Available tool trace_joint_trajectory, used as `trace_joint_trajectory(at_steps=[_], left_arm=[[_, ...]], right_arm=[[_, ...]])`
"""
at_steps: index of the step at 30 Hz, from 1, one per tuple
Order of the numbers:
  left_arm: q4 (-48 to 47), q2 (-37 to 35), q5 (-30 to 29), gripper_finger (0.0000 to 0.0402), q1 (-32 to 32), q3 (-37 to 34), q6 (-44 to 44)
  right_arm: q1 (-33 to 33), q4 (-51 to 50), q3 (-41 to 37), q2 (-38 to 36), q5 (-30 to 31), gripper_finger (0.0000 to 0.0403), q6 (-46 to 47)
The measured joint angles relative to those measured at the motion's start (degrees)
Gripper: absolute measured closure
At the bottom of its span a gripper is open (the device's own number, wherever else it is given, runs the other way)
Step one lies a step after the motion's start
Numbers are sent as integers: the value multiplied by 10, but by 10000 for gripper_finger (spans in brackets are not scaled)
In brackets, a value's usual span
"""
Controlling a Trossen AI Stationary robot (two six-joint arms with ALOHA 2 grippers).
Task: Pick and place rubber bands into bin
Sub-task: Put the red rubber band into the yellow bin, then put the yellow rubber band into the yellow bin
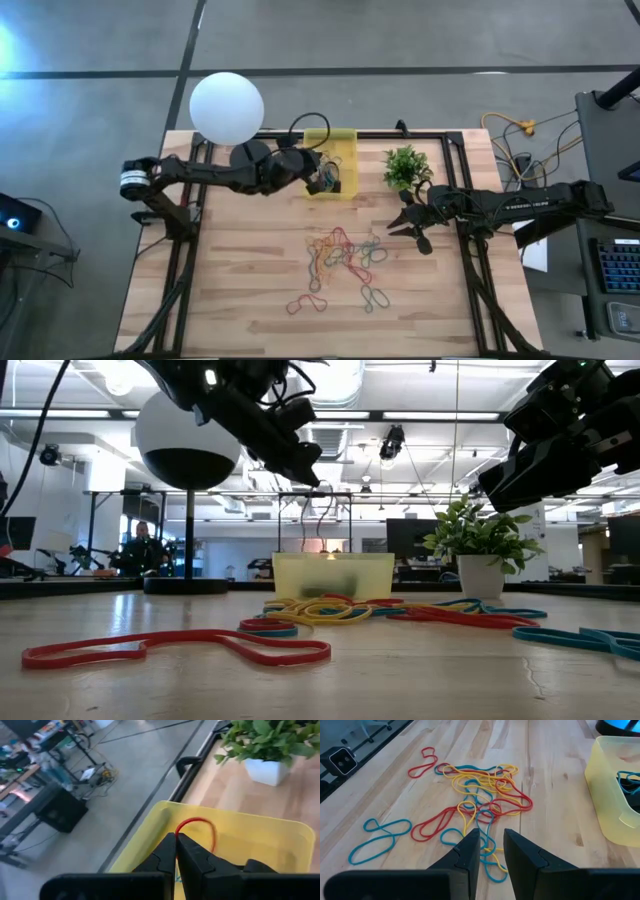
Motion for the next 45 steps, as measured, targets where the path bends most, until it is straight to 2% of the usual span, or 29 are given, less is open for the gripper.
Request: trace_joint_trajectory(at_steps=[6,17,24,27,30,37,41,45], left_arm=[[-8,4,44,401,21,-3,-16],[-5,62,75,402,26,-3,-53],[-3,72,80,401,26,1,-61],[-4,72,105,401,26,1,-61],[-4,72,126,386,27,1,-61],[-4,70,128,326,27,1,-61],[-7,60,129,313,24,2,-61],[-71,49,201,312,14,2,-64]], right_arm=[[0,0,0,0,0,326,0],[0,0,0,0,0,326,0],[0,0,0,0,0,326,0],[0,0,0,0,0,326,0],[0,0,0,0,0,326,0],[0,0,0,0,0,326,0],[0,0,0,0,0,326,0],[0,-1,-2,0,0,326,0]])
